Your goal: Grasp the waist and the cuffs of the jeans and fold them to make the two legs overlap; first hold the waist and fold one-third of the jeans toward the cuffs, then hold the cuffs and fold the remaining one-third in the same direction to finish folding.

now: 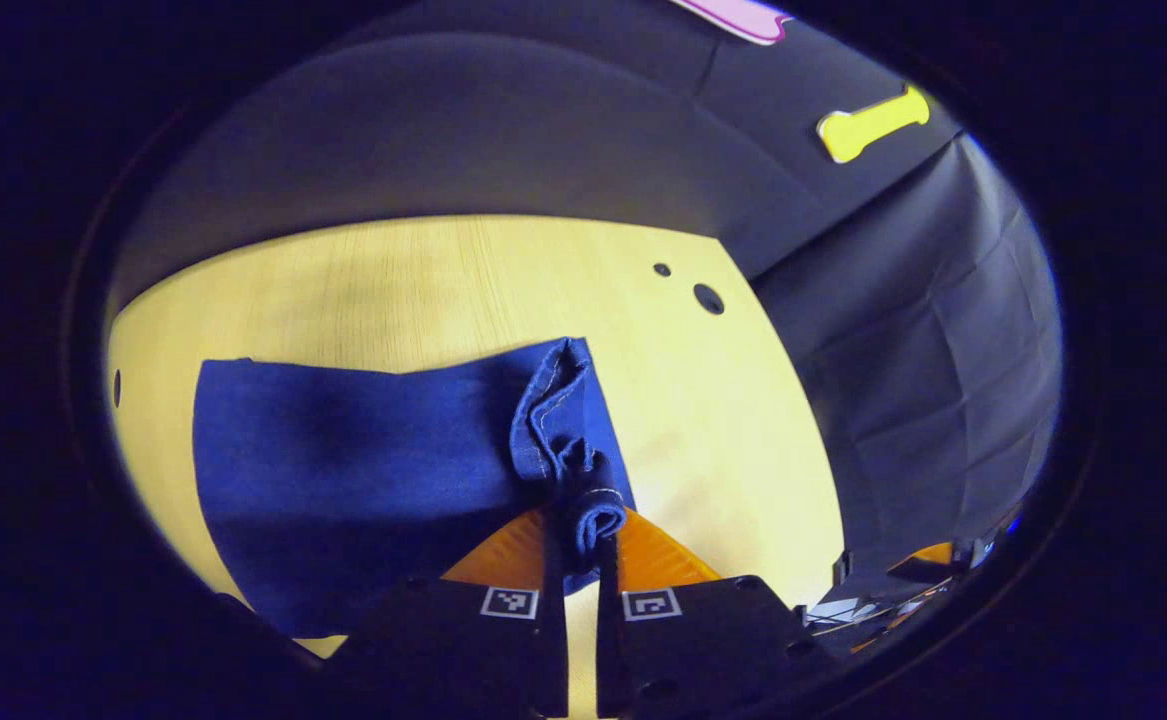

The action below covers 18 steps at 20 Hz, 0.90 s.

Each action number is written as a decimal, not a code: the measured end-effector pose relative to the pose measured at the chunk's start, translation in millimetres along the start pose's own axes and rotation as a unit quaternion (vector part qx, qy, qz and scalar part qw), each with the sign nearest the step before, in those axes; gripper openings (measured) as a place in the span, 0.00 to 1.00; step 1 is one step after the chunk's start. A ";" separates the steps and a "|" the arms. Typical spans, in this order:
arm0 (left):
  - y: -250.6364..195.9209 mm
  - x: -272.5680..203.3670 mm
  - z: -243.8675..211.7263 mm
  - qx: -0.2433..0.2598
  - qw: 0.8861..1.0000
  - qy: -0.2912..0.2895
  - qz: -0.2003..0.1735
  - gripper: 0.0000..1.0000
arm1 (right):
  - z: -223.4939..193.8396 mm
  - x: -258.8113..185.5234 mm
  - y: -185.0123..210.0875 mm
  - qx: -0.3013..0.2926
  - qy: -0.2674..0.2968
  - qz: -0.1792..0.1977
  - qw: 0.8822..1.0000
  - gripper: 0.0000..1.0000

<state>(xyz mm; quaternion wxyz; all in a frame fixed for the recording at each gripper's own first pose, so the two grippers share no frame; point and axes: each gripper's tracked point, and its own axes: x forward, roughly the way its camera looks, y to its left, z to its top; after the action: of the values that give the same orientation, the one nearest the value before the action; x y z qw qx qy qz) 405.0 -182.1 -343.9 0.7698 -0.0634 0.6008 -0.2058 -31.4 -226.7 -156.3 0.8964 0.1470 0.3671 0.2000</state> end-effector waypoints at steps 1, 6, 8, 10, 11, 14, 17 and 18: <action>-7.7 9.7 -8.9 -0.001 1.000 -0.002 0.005 0.23 | 1.4 0.8 -5.7 -0.005 -0.002 -0.001 1.000 0.96; -28.0 19.9 -1.5 0.004 0.998 -0.061 0.028 0.91 | 8.0 5.9 -13.9 0.003 -0.006 0.014 1.000 0.96; -33.9 -3.6 0.4 0.026 0.995 -0.092 0.038 0.96 | 12.3 5.8 -17.7 -0.001 -0.013 0.012 1.000 0.96; -33.1 -40.5 4.5 0.069 0.985 -0.150 0.056 0.97 | 20.9 2.2 -23.4 -0.022 -0.029 -0.002 0.999 0.96; -29.4 -63.1 2.9 0.086 0.978 -0.179 0.067 0.96 | 24.8 -1.7 -23.7 -0.029 -0.038 -0.009 0.999 0.96; -31.2 -138.4 -25.4 0.118 0.955 -0.258 0.089 0.96 | 40.6 -23.9 -9.9 -0.042 -0.080 -0.022 0.996 0.96; -34.1 -211.6 -77.8 0.096 0.938 -0.314 0.107 0.96 | 55.7 -62.1 11.1 -0.071 -0.135 -0.044 0.987 0.97; -39.6 -235.5 -97.2 0.084 0.934 -0.330 0.107 0.96 | 58.2 -77.5 21.3 -0.078 -0.153 -0.051 0.984 0.97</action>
<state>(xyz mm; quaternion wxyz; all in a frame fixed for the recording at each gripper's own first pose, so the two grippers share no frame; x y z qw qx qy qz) 257.4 -110.9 -144.8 0.9447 0.0017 0.2967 -0.1399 -45.4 -251.0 -61.1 0.9598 0.0865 0.2160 0.1569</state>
